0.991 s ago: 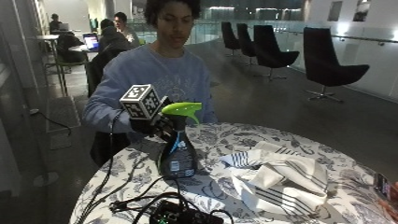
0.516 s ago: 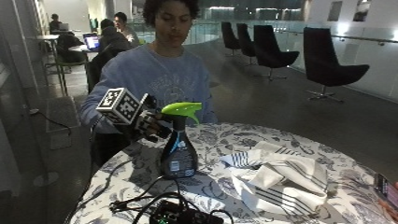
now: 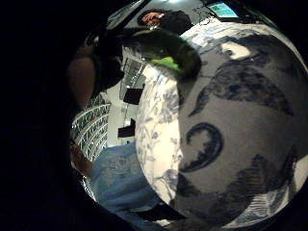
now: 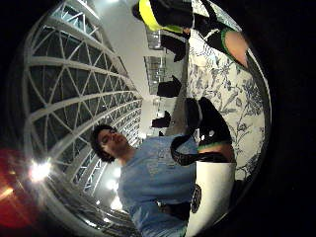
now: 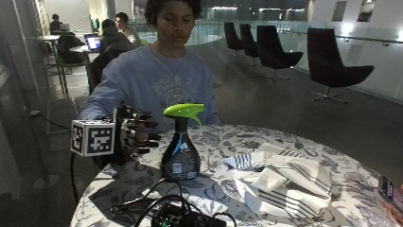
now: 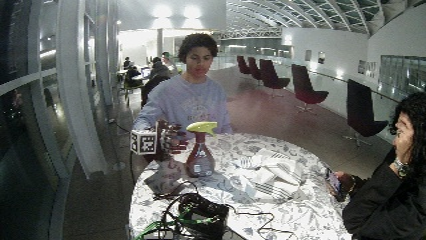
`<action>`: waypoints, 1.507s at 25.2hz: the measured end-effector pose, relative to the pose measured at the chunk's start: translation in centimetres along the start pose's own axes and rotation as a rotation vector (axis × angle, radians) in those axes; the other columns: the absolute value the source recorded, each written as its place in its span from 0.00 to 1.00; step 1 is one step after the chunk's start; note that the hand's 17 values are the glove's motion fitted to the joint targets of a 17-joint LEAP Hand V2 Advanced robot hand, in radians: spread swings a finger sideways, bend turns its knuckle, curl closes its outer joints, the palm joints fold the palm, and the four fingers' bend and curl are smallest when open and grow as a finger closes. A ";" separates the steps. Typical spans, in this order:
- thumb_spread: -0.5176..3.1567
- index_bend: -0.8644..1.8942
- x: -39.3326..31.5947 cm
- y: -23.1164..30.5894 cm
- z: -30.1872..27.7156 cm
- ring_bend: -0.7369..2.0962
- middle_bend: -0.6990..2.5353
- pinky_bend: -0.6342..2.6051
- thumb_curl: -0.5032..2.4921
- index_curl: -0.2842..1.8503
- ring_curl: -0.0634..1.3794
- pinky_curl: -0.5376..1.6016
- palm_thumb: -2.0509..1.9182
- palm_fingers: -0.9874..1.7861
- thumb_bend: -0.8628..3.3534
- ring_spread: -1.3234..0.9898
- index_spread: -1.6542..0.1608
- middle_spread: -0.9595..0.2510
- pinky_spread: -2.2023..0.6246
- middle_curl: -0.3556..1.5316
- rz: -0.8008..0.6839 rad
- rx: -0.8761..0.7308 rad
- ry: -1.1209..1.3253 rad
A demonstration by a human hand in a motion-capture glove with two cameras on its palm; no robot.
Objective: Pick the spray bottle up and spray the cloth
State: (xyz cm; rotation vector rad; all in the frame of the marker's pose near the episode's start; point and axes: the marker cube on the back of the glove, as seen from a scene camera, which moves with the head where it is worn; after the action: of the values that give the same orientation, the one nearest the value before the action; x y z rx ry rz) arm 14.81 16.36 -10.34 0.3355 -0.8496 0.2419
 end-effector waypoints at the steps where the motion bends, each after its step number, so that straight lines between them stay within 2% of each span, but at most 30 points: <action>1: 0.47 0.36 0.2 -0.2 -0.4 0.39 0.30 0.26 0.31 0.25 0.27 0.40 0.70 0.65 0.25 0.56 0.72 0.77 0.83 0.38 0.003 -0.001 0.007; 11: 0.46 0.36 1.4 -2.6 -1.1 0.39 0.30 0.26 0.31 0.25 0.28 0.41 0.71 0.65 0.23 0.56 0.72 0.77 0.83 0.39 0.020 0.022 0.026; 18: 0.46 0.36 1.9 -6.5 -0.2 0.39 0.30 0.25 0.31 0.25 0.28 0.41 0.71 0.65 0.23 0.56 0.72 0.76 0.83 0.39 0.018 0.037 0.025; 27: 0.45 0.36 3.0 -11.4 2.5 0.39 0.30 0.25 0.32 0.25 0.28 0.41 0.72 0.66 0.21 0.56 0.72 0.75 0.84 0.40 0.013 -0.038 0.046; 32: 0.43 0.34 3.4 -12.9 3.7 0.41 0.30 0.26 0.32 0.24 0.29 0.41 0.72 0.70 0.20 0.56 0.72 0.75 0.85 0.40 -0.007 -0.024 0.127; 35: 0.42 0.33 3.3 -13.3 4.0 0.43 0.30 0.29 0.31 0.24 0.30 0.42 0.72 0.77 0.20 0.55 0.73 0.74 0.81 0.40 -0.019 0.017 0.188; 38: 0.41 0.36 3.2 -13.5 4.2 0.44 0.30 0.30 0.32 0.25 0.31 0.43 0.73 0.80 0.20 0.55 0.75 0.74 0.79 0.40 -0.025 0.056 0.207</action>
State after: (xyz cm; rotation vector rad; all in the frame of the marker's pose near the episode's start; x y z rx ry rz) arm 18.53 2.51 -7.90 0.3660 -0.6351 0.2723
